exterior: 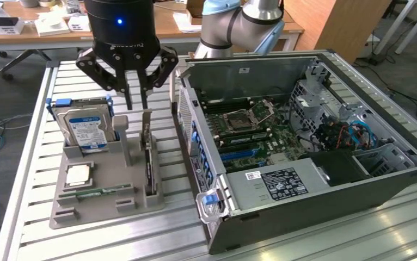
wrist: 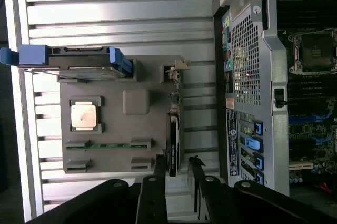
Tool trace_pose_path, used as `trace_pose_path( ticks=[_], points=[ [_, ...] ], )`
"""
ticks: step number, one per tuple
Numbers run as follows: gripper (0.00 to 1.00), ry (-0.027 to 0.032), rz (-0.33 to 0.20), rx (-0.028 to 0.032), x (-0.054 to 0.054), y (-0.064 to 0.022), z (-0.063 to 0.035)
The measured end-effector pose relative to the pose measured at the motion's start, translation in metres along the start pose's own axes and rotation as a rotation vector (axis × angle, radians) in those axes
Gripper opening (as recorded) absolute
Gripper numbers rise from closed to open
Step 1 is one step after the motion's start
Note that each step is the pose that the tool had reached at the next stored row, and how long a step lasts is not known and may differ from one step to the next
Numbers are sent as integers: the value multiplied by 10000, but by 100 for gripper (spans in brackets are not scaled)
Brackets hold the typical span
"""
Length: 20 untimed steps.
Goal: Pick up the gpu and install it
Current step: 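Pick up the gpu and move the gpu toward the slot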
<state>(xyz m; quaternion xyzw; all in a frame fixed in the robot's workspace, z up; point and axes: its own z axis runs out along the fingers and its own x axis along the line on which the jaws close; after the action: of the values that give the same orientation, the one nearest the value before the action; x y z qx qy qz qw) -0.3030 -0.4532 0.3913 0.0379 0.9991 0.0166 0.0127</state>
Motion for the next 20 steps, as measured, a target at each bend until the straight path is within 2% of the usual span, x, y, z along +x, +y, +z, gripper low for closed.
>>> trace_pose_path(
  ticks=[2,5,6,20],
  points=[
    [35,0,0,0,0,0,0],
    [41,0,0,0,0,0,0],
    [47,0,0,0,0,0,0],
    [47,0,0,0,0,0,0]
  ],
)
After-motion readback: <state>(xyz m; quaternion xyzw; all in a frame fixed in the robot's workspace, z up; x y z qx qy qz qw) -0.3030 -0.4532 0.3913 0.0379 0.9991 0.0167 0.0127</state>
